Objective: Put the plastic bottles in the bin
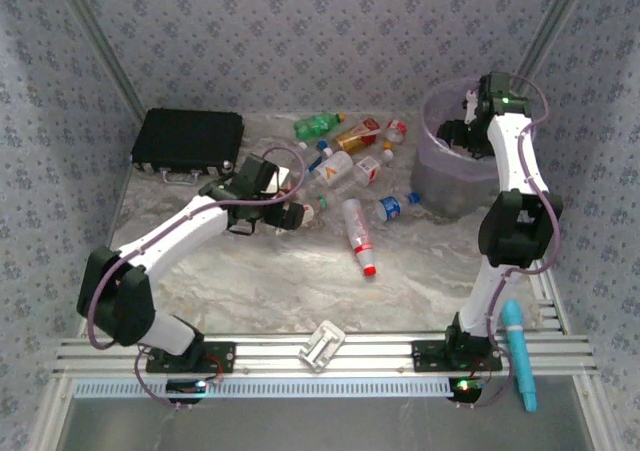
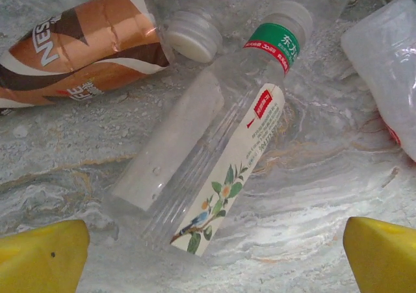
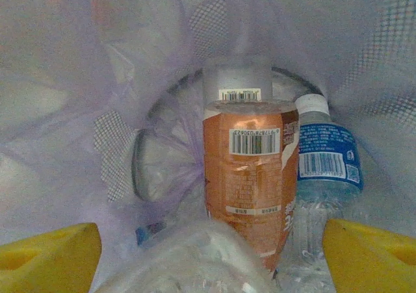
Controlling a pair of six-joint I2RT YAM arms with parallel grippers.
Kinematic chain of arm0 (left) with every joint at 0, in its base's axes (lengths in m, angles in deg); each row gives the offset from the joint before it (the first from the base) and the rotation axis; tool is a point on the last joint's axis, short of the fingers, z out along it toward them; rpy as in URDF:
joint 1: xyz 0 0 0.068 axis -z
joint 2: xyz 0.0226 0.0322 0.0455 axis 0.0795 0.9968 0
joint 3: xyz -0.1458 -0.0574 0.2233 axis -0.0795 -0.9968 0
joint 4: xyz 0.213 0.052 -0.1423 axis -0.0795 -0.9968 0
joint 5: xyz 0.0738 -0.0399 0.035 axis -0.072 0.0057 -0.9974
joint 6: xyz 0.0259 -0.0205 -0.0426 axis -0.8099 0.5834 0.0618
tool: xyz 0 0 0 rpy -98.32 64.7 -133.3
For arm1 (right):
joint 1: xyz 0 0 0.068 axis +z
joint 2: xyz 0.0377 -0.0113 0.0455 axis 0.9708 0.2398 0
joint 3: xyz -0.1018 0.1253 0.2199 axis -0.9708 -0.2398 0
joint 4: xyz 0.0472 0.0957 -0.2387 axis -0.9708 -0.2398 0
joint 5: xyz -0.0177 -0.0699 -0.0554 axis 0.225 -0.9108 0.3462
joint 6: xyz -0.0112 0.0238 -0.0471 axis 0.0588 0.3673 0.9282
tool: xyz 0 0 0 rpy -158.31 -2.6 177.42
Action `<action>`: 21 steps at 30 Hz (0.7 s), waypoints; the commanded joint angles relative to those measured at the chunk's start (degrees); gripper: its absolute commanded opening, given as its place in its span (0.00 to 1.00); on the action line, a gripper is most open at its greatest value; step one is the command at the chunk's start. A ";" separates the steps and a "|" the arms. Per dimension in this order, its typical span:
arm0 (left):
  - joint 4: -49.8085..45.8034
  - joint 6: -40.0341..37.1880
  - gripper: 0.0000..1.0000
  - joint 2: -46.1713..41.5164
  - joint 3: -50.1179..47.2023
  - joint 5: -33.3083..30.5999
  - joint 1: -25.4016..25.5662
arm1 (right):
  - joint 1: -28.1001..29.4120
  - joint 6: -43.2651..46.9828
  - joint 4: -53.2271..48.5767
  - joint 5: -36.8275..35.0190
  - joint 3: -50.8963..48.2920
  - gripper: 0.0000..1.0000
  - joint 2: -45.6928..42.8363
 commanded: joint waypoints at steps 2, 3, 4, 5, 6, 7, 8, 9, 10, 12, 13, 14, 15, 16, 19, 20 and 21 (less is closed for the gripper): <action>-1.43 -4.41 1.00 3.08 3.94 -0.60 -0.20 | -0.66 1.13 -4.43 -0.31 4.27 0.92 -3.98; -1.08 -4.99 1.00 3.69 4.30 -0.69 -0.17 | -0.60 1.05 -4.63 -0.59 4.57 0.93 -5.07; -0.72 -5.57 1.00 4.29 4.58 -0.72 -0.19 | -0.60 0.87 -4.33 -0.88 4.56 0.93 -6.54; -0.44 -5.98 1.00 4.79 4.82 -0.71 -0.17 | -0.64 0.87 -4.02 -0.97 4.60 0.94 -7.94; -0.21 -6.43 1.00 5.49 5.04 -0.60 -0.22 | -0.61 0.46 -3.99 -1.02 4.67 0.94 -9.23; -0.01 -6.81 1.00 6.20 5.31 -0.52 -0.18 | -0.53 0.14 -4.06 -1.29 4.69 0.94 -10.51; 0.20 -7.08 1.00 6.80 5.53 -0.31 -0.22 | -0.51 -0.09 -4.24 -1.53 4.65 0.94 -11.67; 0.36 -7.30 1.00 7.44 5.67 0.02 -0.19 | -0.49 -0.46 -4.34 -1.79 4.40 0.94 -12.97; 0.57 -7.51 1.00 8.07 5.67 0.48 -0.21 | -0.43 -0.77 -4.27 -1.94 3.84 0.94 -14.54; 1.15 -7.70 1.00 9.08 5.52 1.26 -0.23 | -0.26 -1.60 -3.78 -1.58 1.89 0.94 -18.02; 1.31 -7.79 1.00 9.62 5.37 1.77 -0.23 | -0.26 -2.08 -3.15 -0.70 0.19 0.94 -20.13; 1.54 -7.83 1.00 10.02 5.17 2.29 -0.18 | -0.25 -2.56 -2.26 0.53 -1.59 0.94 -22.10; 1.90 -7.83 1.00 10.50 4.82 2.94 -0.19 | -0.18 -3.36 -0.98 2.22 -3.90 0.94 -24.48; 2.43 -7.75 1.00 10.74 4.42 3.47 -0.19 | -0.23 -4.14 0.47 3.97 -6.19 0.94 -26.87; 3.24 -7.43 1.00 11.83 3.42 3.15 -0.19 | 0.39 -7.03 4.84 10.12 -12.86 0.95 -32.94; 3.34 -7.19 1.00 12.20 3.24 2.61 -0.15 | 0.77 -8.02 6.34 12.29 -14.94 0.96 -35.01; 3.42 -7.03 1.00 12.67 3.18 2.36 -0.11 | 1.38 -8.98 7.85 14.80 -17.15 0.96 -36.83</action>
